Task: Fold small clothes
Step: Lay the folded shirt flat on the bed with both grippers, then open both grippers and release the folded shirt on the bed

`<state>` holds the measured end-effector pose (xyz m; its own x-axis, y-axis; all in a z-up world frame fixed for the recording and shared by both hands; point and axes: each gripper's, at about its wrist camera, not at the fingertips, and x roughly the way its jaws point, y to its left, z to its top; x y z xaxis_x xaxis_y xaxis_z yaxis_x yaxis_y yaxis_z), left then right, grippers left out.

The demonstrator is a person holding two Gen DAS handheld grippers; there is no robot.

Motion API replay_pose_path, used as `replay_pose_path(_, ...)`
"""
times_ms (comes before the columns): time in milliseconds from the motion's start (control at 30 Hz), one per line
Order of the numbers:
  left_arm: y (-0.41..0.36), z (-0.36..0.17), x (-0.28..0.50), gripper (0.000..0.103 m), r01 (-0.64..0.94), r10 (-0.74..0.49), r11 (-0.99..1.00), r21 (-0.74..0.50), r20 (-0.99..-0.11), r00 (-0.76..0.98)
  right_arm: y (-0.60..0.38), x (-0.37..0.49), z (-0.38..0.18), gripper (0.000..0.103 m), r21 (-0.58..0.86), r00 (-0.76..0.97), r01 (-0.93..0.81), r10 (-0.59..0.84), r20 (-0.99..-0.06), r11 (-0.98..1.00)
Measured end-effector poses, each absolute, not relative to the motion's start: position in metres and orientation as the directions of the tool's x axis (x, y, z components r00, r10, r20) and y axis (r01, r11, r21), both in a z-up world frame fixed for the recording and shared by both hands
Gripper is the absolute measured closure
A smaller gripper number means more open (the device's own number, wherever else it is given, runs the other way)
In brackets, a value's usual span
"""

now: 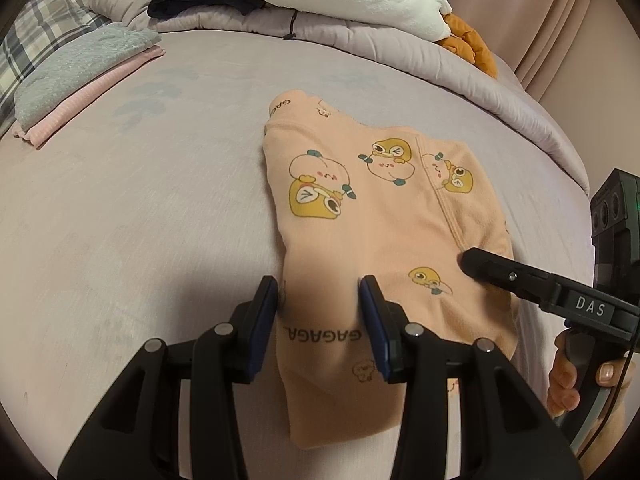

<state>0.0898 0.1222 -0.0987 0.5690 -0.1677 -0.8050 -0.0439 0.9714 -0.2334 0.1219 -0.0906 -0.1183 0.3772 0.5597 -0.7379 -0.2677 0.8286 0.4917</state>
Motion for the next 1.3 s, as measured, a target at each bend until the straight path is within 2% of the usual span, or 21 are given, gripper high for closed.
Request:
replay_pose_path(467,0.118,-0.099,0.073,0.06,-0.047,-0.157,0.974,-0.222,-0.81,0.566,-0.094,0.104,-0.116,0.041,0.437,0.401,-0.284,0.52,-0.755,0.853)
replay_pose_path(1300,0.112,-0.102,0.044,0.057,-0.055,-0.146,0.976,-0.208,-0.828,0.542,-0.089,0.074,-0.111,0.041,0.36,0.395,-0.318,0.468,-0.791,0.877)
